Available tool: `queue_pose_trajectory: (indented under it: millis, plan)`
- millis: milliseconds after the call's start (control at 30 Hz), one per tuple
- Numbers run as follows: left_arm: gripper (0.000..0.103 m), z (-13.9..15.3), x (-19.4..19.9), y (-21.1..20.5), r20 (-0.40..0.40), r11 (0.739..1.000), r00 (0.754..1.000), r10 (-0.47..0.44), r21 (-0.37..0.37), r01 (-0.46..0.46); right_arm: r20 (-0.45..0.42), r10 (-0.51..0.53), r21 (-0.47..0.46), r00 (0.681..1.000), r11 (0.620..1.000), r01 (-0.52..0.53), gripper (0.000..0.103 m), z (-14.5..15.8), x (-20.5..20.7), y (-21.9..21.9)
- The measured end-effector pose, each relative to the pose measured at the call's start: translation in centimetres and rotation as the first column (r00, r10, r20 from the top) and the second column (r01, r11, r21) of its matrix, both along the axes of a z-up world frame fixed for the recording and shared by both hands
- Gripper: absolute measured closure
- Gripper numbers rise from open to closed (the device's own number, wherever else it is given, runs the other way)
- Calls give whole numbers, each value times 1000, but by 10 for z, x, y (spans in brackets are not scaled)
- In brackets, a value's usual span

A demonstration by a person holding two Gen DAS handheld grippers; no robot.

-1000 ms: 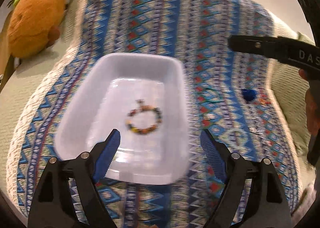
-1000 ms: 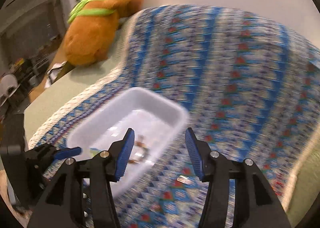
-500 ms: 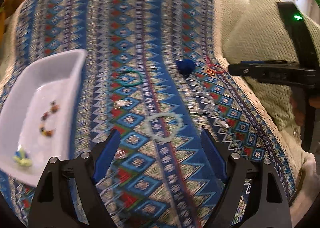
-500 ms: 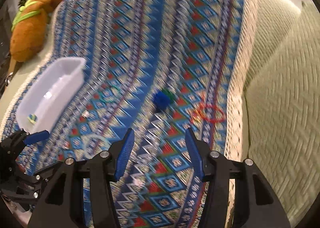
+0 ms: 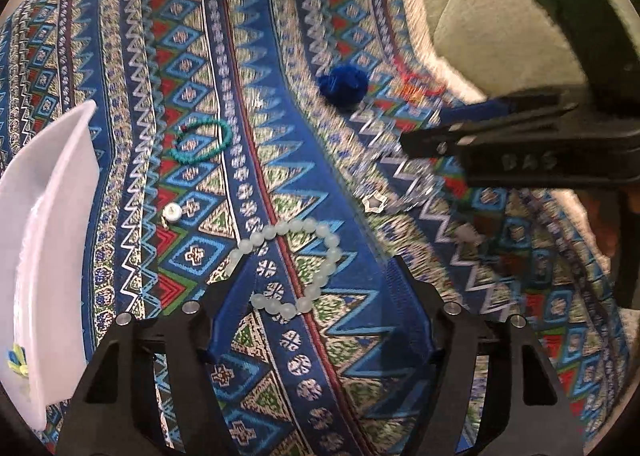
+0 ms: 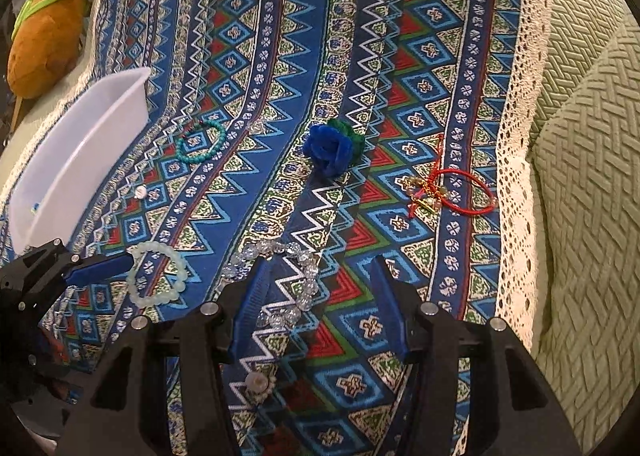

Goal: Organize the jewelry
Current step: 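Grasp the clear crystal bracelet with the right tool while the left tool grasps the white jade bracelet, then move both bracelets over the white tray and open both tools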

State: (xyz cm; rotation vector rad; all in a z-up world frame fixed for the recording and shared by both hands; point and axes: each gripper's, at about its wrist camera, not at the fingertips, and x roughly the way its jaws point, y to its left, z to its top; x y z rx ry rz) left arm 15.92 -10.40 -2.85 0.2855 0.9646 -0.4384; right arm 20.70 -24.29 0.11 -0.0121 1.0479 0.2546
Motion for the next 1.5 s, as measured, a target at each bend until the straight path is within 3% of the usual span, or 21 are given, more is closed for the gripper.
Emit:
queue_pose_trajectory:
  millis: [100, 167, 267, 300, 333, 367, 400, 500, 633, 900, 1233, 1500]
  plan:
    - [41, -7, 4, 0, -13, 1000, 1000, -3, -8, 3, -12, 0, -13, 1000, 1000, 0, 50, -5, 3, 1]
    - [52, -8, 5, 3, -26, 999, 1000, -8, -43, 7, -29, 7, -25, 1000, 1000, -8, 50, -11, 5, 3]
    - [72, -10, 4, 3, -7, 1000, 1000, -14, -27, 14, -50, 20, -52, 999, 998, -23, 50, -22, 5, 10]
    - [84, -11, 3, 2, -8, 999, 1000, -19, -29, 19, -40, 28, -73, 999, 997, -30, 53, -24, 3, 12]
    - [92, -11, 4, 1, -12, 999, 1000, -21, -29, 20, -25, 38, -92, 999, 995, -40, 70, -24, 2, 16]
    - [95, -11, 4, 0, -13, 1000, 1000, -17, -26, 17, -14, 45, -98, 999, 994, -46, 85, -23, 1, 18]
    - [95, -11, 4, 0, -15, 1000, 1000, -14, -26, 13, -15, 42, -105, 999, 994, -43, 93, -23, 1, 19]
    - [95, -11, 4, 0, -25, 999, 1000, -6, -40, 5, -8, 45, -114, 999, 992, -45, 93, -22, 0, 22]
    - [95, -6, 3, 3, -34, 999, 999, -6, -40, 5, -4, 34, -56, 999, 998, -34, 93, -12, -1, 20]
    - [95, 36, -17, 28, 1, 998, 1000, 19, -51, -19, 89, 84, -23, 993, 996, -82, 93, 51, -14, 29]
    - [95, 103, -32, 94, 39, 987, 988, 150, -73, -147, 188, 245, 43, 951, 966, -257, 93, 115, -3, 106]
    - [95, 117, -21, 165, 80, 958, 955, 285, -41, -283, 213, 374, 89, 903, 913, -399, 93, 131, 14, 194]
